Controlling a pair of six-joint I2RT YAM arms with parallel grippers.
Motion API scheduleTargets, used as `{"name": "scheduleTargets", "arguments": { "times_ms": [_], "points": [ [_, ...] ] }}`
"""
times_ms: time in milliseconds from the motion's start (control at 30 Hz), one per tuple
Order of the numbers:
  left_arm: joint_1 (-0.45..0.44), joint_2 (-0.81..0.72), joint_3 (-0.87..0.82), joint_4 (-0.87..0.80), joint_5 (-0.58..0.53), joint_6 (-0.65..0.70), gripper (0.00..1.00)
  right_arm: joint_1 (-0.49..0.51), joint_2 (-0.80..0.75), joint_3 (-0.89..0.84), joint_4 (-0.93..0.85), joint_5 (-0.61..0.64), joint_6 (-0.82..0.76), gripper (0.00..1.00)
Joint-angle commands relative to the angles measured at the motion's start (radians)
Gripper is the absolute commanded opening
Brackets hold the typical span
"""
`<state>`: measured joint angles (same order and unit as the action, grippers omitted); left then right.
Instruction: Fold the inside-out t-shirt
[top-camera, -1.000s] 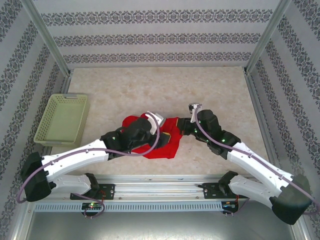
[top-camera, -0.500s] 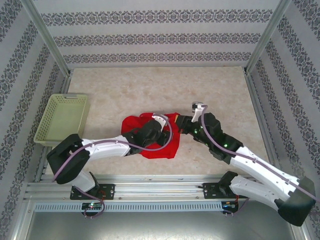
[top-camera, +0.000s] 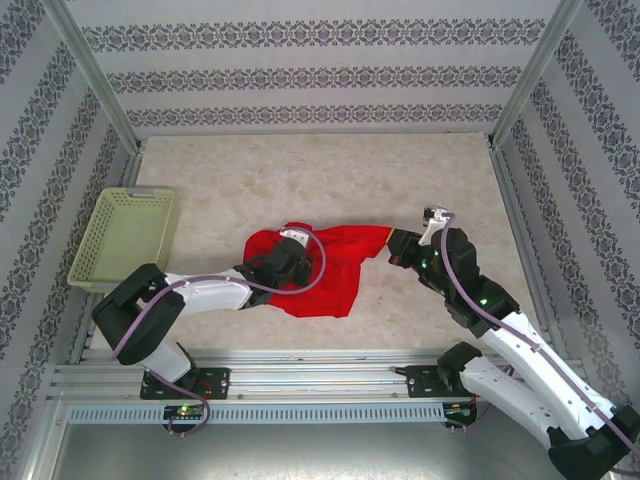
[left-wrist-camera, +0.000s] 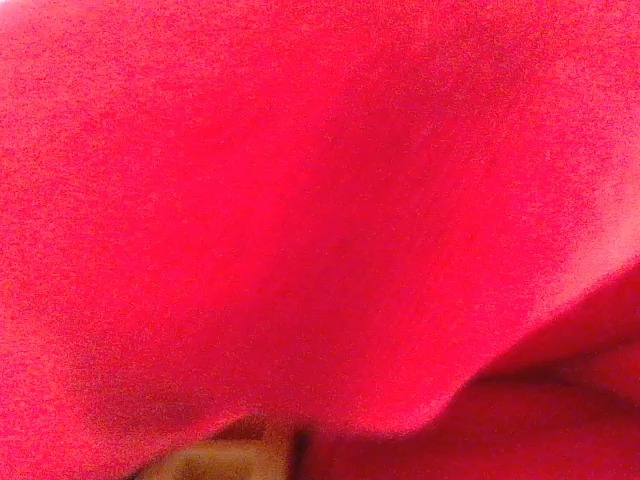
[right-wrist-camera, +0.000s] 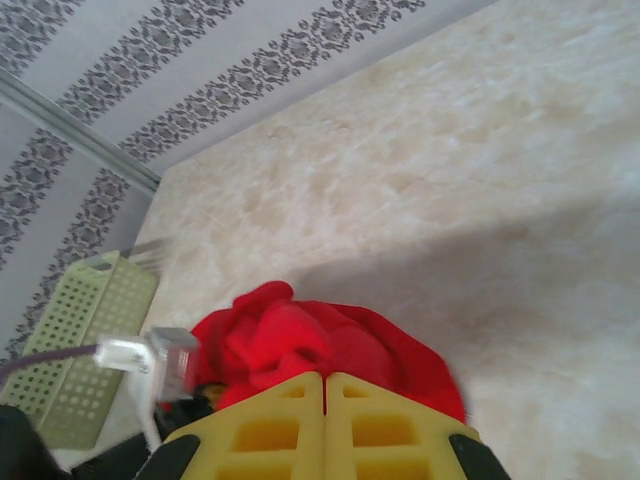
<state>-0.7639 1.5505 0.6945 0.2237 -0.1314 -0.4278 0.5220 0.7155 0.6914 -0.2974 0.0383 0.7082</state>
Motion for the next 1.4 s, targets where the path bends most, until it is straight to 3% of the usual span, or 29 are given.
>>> {"name": "scheduleTargets", "arguments": {
  "times_ms": [0, 133, 233, 400, 533, 600, 667, 733, 800, 900, 1133, 1367],
  "points": [
    [0.049, -0.058, -0.024, -0.050, -0.044, -0.021, 0.07, -0.039, 0.009, 0.041, -0.102, -0.030, -0.093, 0.00],
    [0.046, -0.144, -0.002, -0.125, -0.057, 0.017, 0.00, -0.054, 0.045, 0.062, -0.155, -0.026, -0.160, 0.00],
    [0.043, -0.229, -0.008, -0.138, -0.066, 0.048, 0.00, -0.057, 0.124, 0.051, -0.163, -0.002, -0.178, 0.00],
    [0.005, -0.187, 0.077, -0.196, 0.103, 0.142, 0.00, -0.086, 0.392, 0.000, -0.064, -0.058, -0.109, 0.00],
    [-0.053, -0.096, 0.140, -0.252, 0.185, 0.182, 0.00, -0.204, 0.542, 0.004, -0.042, -0.097, -0.070, 0.00],
    [-0.051, -0.116, 0.103, -0.230, 0.150, 0.170, 0.00, -0.272, 0.545, -0.020, -0.007, -0.125, -0.056, 0.00],
    [-0.031, -0.149, 0.065, -0.234, 0.095, 0.164, 0.00, -0.322, 0.540, -0.026, -0.018, -0.102, -0.061, 0.00],
    [0.026, -0.181, 0.040, -0.252, 0.109, 0.125, 0.00, -0.351, 0.538, -0.019, -0.043, -0.083, -0.073, 0.00],
    [0.071, -0.194, 0.019, -0.226, 0.205, 0.096, 0.00, -0.332, 0.538, -0.019, -0.021, -0.103, -0.079, 0.00],
    [0.054, -0.123, 0.074, -0.247, 0.305, 0.112, 0.00, -0.252, 0.557, -0.021, 0.026, -0.107, -0.080, 0.00],
    [0.018, -0.008, 0.189, -0.344, 0.216, 0.119, 0.00, -0.189, 0.506, -0.090, 0.038, -0.112, -0.063, 0.34],
    [0.030, 0.015, 0.204, -0.369, 0.134, 0.079, 0.00, -0.062, 0.425, -0.167, -0.002, -0.038, -0.003, 0.34]
  ]
}}
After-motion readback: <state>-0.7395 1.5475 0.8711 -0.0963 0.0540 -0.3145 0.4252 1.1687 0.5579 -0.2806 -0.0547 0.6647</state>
